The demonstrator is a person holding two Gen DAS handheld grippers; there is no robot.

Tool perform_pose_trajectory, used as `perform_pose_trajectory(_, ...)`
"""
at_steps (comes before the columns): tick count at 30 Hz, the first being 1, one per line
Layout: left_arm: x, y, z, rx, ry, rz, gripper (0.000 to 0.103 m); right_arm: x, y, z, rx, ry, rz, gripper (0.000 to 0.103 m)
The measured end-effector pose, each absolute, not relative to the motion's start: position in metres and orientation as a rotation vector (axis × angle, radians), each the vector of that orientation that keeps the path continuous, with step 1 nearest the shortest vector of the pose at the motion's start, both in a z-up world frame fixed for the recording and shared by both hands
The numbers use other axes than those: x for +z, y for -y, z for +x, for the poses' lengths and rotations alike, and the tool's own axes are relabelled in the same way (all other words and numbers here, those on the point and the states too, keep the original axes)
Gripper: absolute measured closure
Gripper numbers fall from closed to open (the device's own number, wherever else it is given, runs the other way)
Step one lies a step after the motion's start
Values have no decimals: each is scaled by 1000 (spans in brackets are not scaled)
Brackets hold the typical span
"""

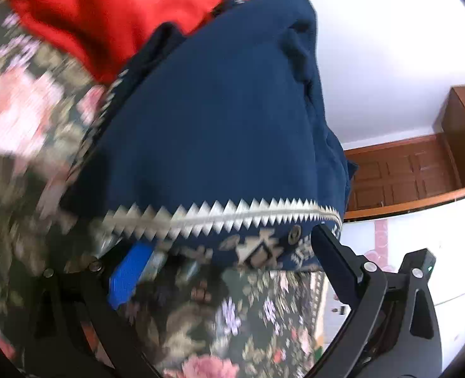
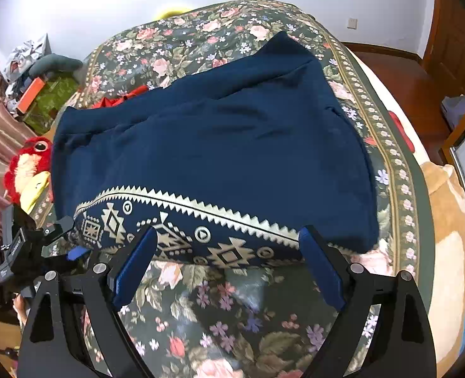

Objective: Fold large clothes

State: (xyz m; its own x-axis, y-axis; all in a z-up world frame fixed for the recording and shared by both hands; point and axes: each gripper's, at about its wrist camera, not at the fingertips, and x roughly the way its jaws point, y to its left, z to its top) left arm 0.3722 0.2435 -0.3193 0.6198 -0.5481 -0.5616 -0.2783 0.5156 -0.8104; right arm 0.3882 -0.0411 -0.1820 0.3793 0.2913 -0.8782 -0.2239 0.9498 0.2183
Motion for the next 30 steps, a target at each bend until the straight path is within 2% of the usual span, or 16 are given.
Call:
perform_pose_trajectory(7,-313,-225,404,-162,-861,-961,3,-189,21,397,301,-1151,65,13)
perform_pose_trajectory(14,-319,-234,428,-53,-800,-1016,5,-187,3,395,290,-1145,34,13)
perform_pose_trajectory(16,-321,-240,430,-22,-787,-1034,15,-186,0,394,286,-1142,18,13)
perform_pose_trajectory(18,-322,-245,431,-22,-767,-1070,31,-184,-2,392,281,-1138,3,13)
perform_pose_trajectory(19,-321,-245,429,-23,-759,-1080,36,-184,-3,392,278,-1136,0,13)
perform_pose_trajectory(21,-315,-247,424,-12,-737,-1068,56,-182,-4,391,269,-1128,-5,13)
perform_pose_trajectory(24,-295,-244,420,-13,-709,-1032,75,-180,-5,390,255,-1116,-8,13)
perform_pose_trajectory(27,-261,-228,423,3,-687,-916,82,-177,-6,390,239,-1102,-5,13)
perform_pose_trajectory(30,-221,-209,419,4,-629,-791,85,-169,-7,388,230,-1063,-13,13)
